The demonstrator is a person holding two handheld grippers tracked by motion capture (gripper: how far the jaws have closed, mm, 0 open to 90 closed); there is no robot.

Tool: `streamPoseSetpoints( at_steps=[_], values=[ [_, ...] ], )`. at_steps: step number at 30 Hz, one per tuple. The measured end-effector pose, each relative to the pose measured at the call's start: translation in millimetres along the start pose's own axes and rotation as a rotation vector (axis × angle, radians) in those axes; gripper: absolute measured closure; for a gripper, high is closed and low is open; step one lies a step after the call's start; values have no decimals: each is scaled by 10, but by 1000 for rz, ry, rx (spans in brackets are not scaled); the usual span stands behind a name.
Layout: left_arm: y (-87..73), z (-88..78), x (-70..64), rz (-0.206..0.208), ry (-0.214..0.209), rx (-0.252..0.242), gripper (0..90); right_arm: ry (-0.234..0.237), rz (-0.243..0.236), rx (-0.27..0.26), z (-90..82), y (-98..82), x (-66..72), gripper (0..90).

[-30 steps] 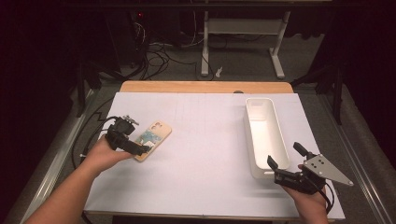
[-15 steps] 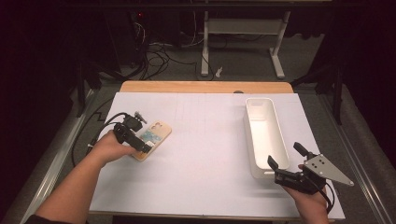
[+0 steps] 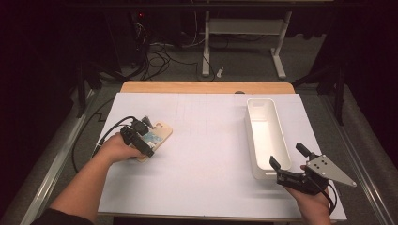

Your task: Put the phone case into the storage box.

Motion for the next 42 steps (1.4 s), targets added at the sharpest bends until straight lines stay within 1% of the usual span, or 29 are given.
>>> streamPoseSetpoints(
  at_steps=[1, 3, 6, 10, 12, 14, 16, 18, 21, 30, 35, 40, 42],
  values=[
    [3, 5, 5, -6, -1, 1, 34, 1, -1, 0, 1, -1, -1, 50],
    [4, 16, 22, -3, -1, 16, 39, 2, -1, 0, 3, -1, 0, 50],
    [3, 34, 20, -6, -10, 22, 56, 2, -1, 0, 4, 0, 6, 50],
    [6, 57, 25, 2, -7, 29, 70, 1, 1, 0, 2, -1, 2, 50],
    [11, 60, 21, -11, -15, 30, 78, 2, 1, 2, 5, -3, 5, 50],
    [8, 58, 27, -7, -19, 34, 79, 2, 1, 2, 6, -3, 6, 50],
    [8, 59, 29, -9, -25, 31, 82, 1, 2, 3, 8, -4, 7, 50],
    [5, 62, 35, 0, -23, 32, 82, 2, 1, 3, 8, -4, 7, 50],
    [4, 66, 34, -4, -26, 29, 83, 2, 1, 3, 7, -5, 7, 50],
    [0, 80, 33, -2, -20, 36, 83, 1, 1, 3, 7, -5, 8, 50],
    [4, 77, 32, -9, -26, 36, 92, 0, 0, 4, 7, -6, 5, 50],
    [2, 65, 39, 0, -30, 33, 105, -1, -1, 0, 2, -2, 3, 50],
    [2, 57, 38, -7, -34, 30, 110, -2, -1, 0, 2, -2, 2, 50]
  ],
)
Point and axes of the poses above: each handheld gripper's, and its own axes: z roughly forward along the jaws, y roughly out of its top, x roughly to its left, the point moved 4 cm from there along z, roughly forward along the jaws, and after that the axes turned 12 degrees about x, right-handed, at the moved point
